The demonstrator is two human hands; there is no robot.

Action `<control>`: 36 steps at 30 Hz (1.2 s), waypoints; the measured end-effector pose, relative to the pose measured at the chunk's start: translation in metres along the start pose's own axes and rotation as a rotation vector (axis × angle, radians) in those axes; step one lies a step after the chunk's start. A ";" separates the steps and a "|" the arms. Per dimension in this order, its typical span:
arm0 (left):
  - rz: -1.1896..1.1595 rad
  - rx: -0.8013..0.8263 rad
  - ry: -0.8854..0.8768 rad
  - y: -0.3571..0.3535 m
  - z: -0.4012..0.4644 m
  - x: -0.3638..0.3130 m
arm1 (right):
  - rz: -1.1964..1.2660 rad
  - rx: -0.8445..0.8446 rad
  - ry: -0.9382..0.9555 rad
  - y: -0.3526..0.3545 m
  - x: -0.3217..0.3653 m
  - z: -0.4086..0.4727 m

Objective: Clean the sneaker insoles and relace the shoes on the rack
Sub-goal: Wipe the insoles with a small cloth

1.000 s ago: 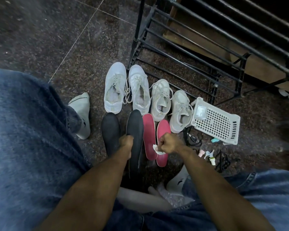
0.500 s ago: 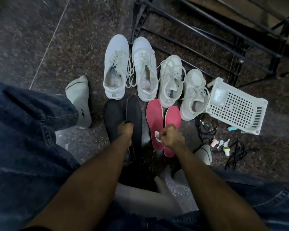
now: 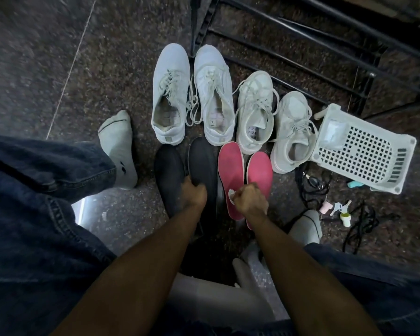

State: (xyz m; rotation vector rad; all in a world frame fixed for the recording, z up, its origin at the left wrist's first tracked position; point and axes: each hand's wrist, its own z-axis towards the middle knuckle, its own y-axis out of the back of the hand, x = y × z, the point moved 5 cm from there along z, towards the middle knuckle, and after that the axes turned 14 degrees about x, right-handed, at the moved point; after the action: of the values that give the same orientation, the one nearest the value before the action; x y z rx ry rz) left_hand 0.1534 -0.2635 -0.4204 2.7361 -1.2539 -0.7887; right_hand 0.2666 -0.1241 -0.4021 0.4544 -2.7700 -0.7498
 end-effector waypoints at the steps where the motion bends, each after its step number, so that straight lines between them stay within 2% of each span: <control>1: 0.053 -0.023 -0.008 0.001 -0.002 0.002 | 0.015 -0.009 -0.011 -0.001 0.000 0.001; 6: 0.152 -0.112 -0.130 0.009 -0.019 0.002 | 0.062 -0.015 -0.055 -0.008 0.003 0.005; 8: 0.151 -0.090 -0.145 0.010 -0.019 -0.001 | 0.134 0.008 -0.051 -0.007 0.003 0.006; 11: 0.103 -0.003 -0.113 0.004 -0.012 -0.004 | 0.268 0.132 0.031 -0.003 0.004 0.007; 17: -0.273 0.340 0.072 -0.020 -0.034 -0.009 | 0.730 0.381 0.108 0.019 -0.003 -0.023; 21: -0.511 0.653 0.027 -0.030 -0.054 -0.022 | 0.829 0.487 0.209 0.039 0.005 -0.049; 23: -0.637 0.759 0.001 -0.034 -0.070 -0.036 | 0.821 0.507 0.258 0.048 0.015 -0.065; 26: -0.745 0.871 -0.044 -0.034 -0.094 -0.057 | 0.726 0.385 0.329 0.067 0.028 -0.088; 32: -0.823 0.903 -0.239 -0.018 -0.118 -0.097 | 0.501 -0.199 0.604 0.107 0.053 -0.133; 34: -0.853 0.924 -0.280 -0.015 -0.121 -0.104 | 0.419 -0.289 0.609 0.110 0.056 -0.145; 36: -0.892 0.950 -0.309 -0.014 -0.124 -0.110 | 0.361 -0.308 0.605 0.106 0.060 -0.153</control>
State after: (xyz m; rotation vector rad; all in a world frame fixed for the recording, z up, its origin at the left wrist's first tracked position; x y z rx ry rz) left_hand 0.1605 -0.1972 -0.2680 4.1919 -0.3365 -0.7798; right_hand 0.2331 -0.1270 -0.2096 0.0864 -2.0504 -0.7721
